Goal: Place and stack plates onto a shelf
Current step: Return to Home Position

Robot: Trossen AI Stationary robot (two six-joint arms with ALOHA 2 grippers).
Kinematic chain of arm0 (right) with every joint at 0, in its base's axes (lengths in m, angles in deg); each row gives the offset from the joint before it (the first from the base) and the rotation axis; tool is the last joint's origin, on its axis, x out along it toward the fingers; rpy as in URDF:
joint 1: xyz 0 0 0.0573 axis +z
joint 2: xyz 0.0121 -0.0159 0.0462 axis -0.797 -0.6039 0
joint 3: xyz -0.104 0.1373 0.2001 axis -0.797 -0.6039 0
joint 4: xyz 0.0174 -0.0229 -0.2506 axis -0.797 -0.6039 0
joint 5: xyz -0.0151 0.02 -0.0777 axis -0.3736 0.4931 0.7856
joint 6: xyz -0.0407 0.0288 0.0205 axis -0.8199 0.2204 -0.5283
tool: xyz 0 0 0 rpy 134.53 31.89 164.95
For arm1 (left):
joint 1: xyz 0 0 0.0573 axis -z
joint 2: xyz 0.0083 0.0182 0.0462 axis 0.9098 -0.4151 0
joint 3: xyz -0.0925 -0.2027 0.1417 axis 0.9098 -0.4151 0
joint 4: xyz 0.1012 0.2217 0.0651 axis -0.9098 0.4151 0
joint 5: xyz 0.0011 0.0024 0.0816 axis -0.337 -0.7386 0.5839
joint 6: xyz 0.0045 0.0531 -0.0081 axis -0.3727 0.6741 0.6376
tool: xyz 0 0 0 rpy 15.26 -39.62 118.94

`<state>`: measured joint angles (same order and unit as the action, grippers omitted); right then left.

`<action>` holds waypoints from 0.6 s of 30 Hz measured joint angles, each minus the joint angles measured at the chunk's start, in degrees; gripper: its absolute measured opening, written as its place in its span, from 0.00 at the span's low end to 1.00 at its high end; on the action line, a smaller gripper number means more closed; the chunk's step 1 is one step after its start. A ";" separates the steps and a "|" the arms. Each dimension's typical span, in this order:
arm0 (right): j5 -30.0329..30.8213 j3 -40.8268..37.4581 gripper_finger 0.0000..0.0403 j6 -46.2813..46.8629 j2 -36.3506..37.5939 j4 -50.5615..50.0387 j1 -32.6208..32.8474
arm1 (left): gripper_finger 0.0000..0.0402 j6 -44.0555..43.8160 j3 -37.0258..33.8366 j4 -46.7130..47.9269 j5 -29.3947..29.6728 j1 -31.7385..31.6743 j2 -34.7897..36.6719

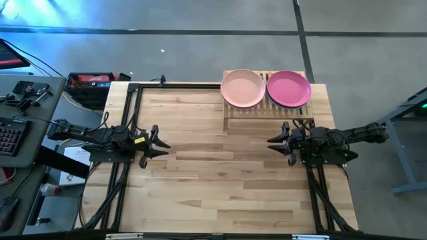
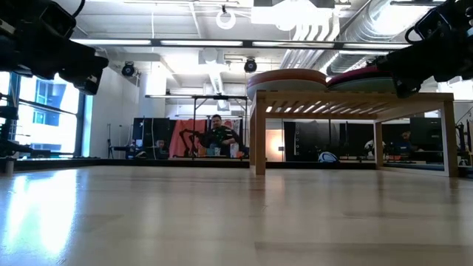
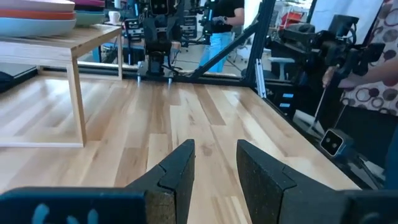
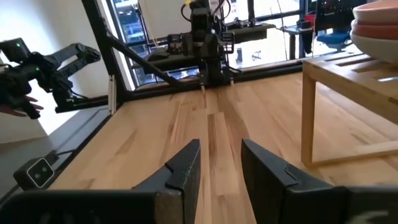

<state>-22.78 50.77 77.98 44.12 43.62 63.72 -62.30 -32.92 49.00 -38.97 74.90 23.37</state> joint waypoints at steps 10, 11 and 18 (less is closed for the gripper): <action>-0.09 0.02 0.26 -0.02 -0.02 -0.62 0.00 | 0.27 -1.99 0.00 0.00 -0.02 0.00 0.00; -0.09 0.00 0.26 0.00 -0.02 -0.62 0.00 | 0.27 -1.99 0.00 0.00 -0.02 0.00 0.00; -0.13 0.02 0.26 -0.15 -0.02 -0.62 0.00 | 0.27 -1.99 0.00 0.00 -0.02 0.00 0.00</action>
<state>-22.91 50.79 77.84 44.10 43.01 63.72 -64.29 -32.92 49.00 -39.00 74.90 23.37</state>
